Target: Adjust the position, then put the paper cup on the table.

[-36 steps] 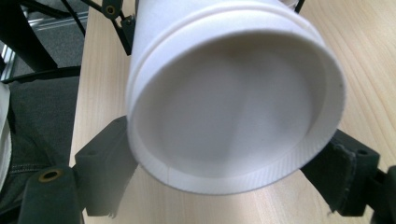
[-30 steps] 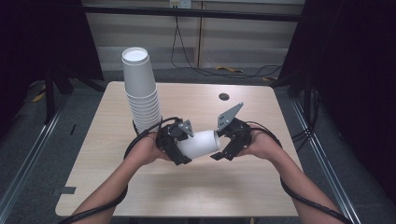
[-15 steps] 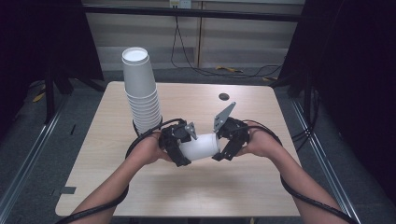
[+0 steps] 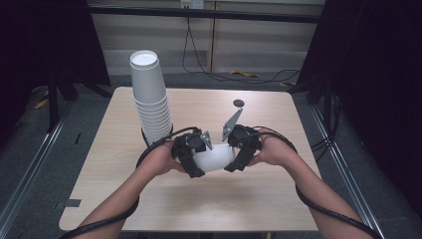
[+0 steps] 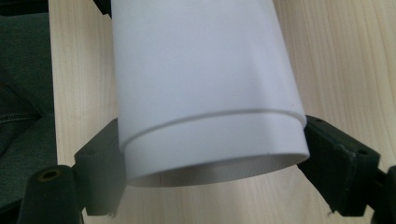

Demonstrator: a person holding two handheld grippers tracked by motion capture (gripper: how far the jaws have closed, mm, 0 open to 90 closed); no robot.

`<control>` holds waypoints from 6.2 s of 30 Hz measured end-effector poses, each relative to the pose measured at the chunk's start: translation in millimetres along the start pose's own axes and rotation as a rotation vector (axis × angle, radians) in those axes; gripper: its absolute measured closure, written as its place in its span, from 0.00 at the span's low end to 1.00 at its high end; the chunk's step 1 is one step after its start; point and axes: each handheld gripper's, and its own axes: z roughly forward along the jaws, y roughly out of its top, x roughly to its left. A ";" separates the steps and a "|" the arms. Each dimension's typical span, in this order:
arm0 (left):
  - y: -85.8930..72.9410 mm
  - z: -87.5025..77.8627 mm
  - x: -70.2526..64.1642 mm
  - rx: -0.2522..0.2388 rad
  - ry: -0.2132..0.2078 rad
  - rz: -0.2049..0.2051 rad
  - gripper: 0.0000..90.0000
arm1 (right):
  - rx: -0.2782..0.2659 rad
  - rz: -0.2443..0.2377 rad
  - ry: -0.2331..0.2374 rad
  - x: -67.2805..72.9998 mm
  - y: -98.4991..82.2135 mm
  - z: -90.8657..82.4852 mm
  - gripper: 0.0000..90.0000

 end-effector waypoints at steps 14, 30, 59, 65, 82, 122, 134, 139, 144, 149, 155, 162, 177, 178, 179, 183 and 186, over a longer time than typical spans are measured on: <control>2.7 1.1 -1.1 0.012 -0.006 0.011 0.16 | 0.041 -0.004 0.006 2.6 6.2 2.9 0.19; 4.2 0.9 -3.6 0.029 0.015 0.042 0.16 | 0.027 -0.059 0.023 4.5 4.7 9.8 0.30; -3.3 -4.1 1.0 -0.108 0.031 0.048 0.01 | -0.067 -0.047 0.024 3.0 -15.7 9.5 0.30; -7.8 -8.3 1.7 -0.180 0.004 0.020 0.00 | -0.079 -0.037 0.021 2.5 -21.1 9.8 0.30; -24.7 -15.4 9.4 -0.393 -0.061 -0.042 0.00 | -0.238 -0.006 0.053 -1.6 -37.8 6.3 0.30; -23.7 -23.0 13.1 -0.516 -0.111 -0.121 0.06 | -0.403 0.018 0.083 -5.6 -45.6 7.8 0.29; -21.4 -23.5 14.5 -0.508 -0.114 -0.146 0.06 | -0.416 0.022 0.075 -6.1 -47.8 11.1 0.29; -20.3 -25.4 14.4 -0.507 -0.107 -0.132 0.08 | -0.434 0.017 0.066 -5.7 -49.5 11.1 0.29; -19.1 -26.2 13.9 -0.480 -0.102 -0.120 0.11 | -0.429 0.017 0.060 -5.5 -50.0 14.1 0.28; -17.8 -27.4 12.5 -0.458 -0.097 -0.137 0.14 | -0.419 0.025 0.022 -5.0 -49.5 16.2 0.22; -18.5 -28.9 13.3 -0.433 -0.099 -0.136 0.15 | -0.428 0.037 0.006 -4.5 -50.1 15.2 0.20; -18.1 -29.3 13.4 -0.402 -0.093 -0.147 0.15 | -0.418 0.038 0.004 -5.7 -53.8 15.6 0.19; -21.3 -36.9 13.2 -0.308 -0.052 -0.155 0.15 | -0.410 0.073 -0.017 -10.9 -63.6 10.5 0.17; -21.2 -37.2 12.9 -0.299 -0.048 -0.154 0.15 | -0.408 0.075 -0.019 -11.6 -64.0 10.1 0.17; -21.1 -36.9 12.6 -0.292 -0.044 -0.158 0.15 | -0.407 0.076 -0.014 -12.5 -64.6 10.0 0.17; -20.4 -34.8 12.6 -0.248 -0.033 -0.148 0.15 | -0.393 0.085 -0.019 -14.2 -67.6 9.7 0.17; -20.0 -32.3 11.7 -0.227 -0.033 -0.154 0.15 | -0.385 0.089 -0.028 -14.6 -70.5 9.8 0.17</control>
